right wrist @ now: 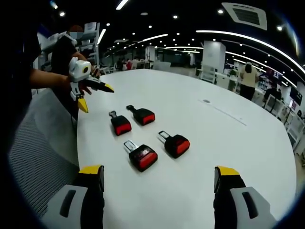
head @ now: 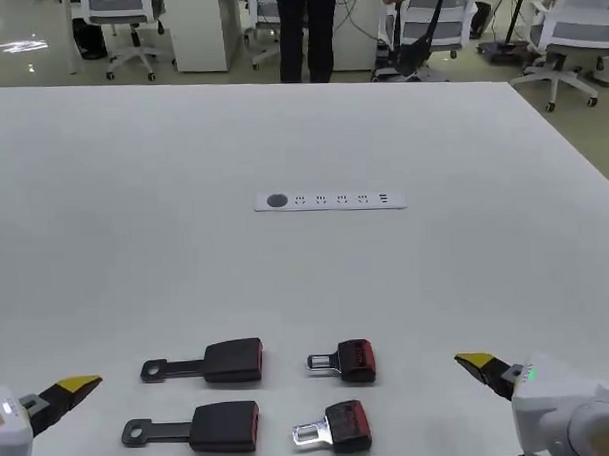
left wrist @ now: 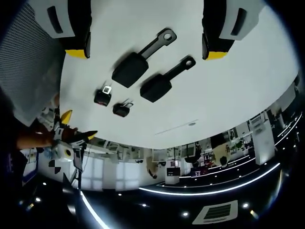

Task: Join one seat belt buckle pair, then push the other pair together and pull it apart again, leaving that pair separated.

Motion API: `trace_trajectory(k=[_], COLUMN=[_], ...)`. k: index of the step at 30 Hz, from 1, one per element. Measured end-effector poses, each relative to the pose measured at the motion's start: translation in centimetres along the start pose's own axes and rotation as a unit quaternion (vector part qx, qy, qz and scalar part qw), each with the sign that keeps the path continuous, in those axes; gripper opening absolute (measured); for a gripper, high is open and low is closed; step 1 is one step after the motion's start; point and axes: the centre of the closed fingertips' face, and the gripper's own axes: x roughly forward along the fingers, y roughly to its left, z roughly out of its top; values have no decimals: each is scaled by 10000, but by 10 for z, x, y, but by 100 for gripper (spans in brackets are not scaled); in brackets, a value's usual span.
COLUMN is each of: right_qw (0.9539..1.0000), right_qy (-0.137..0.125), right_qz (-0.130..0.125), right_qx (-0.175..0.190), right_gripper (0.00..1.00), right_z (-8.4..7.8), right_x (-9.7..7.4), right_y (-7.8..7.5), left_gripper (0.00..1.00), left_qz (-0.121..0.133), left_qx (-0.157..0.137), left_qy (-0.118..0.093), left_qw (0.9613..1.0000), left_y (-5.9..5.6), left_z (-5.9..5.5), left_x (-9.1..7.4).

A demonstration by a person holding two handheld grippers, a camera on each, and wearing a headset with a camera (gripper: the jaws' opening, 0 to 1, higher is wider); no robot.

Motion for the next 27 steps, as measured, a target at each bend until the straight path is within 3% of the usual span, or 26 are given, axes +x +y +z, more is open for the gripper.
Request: trace_trajectory(k=[27], right_qw=[9998], right_qy=[-14], right_qz=[8], right_qx=[-179], right_gripper=[94], right_z=[0], right_x=[-1], right_y=[-1], left_gripper=[99], left_qz=[17], left_qx=[50], left_qy=[-21], left_qw=[10000], left_y=[2], left_z=[1], left_x=[-1])
